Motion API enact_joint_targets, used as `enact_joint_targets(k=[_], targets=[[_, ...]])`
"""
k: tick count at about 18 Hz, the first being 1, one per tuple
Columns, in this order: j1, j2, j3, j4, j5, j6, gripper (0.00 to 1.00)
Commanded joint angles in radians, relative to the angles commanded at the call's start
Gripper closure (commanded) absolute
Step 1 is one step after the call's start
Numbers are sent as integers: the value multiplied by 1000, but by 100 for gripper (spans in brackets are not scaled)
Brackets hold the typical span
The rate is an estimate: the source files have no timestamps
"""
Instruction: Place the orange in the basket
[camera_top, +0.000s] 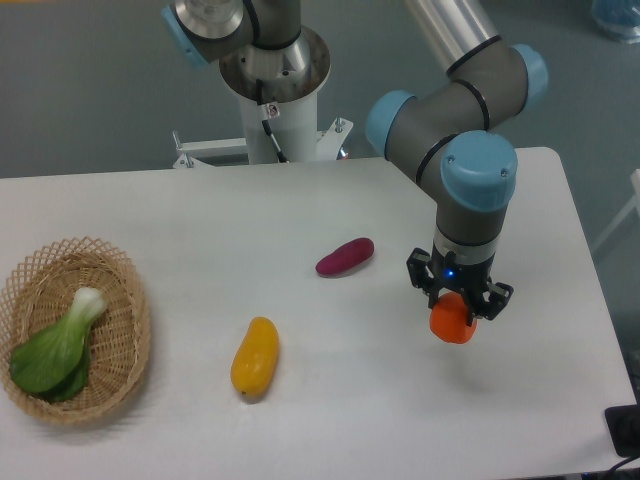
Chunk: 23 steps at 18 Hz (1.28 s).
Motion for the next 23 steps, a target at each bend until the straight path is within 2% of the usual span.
enact_joint_targets(k=[9,15,19,23], targets=[[-8,3,-2,0,-2,-3,41],[-54,3,-6,6,2,-29,41],[-126,9,-6,9,5,-100,41],[-267,17,-6,2,48,-202,41]])
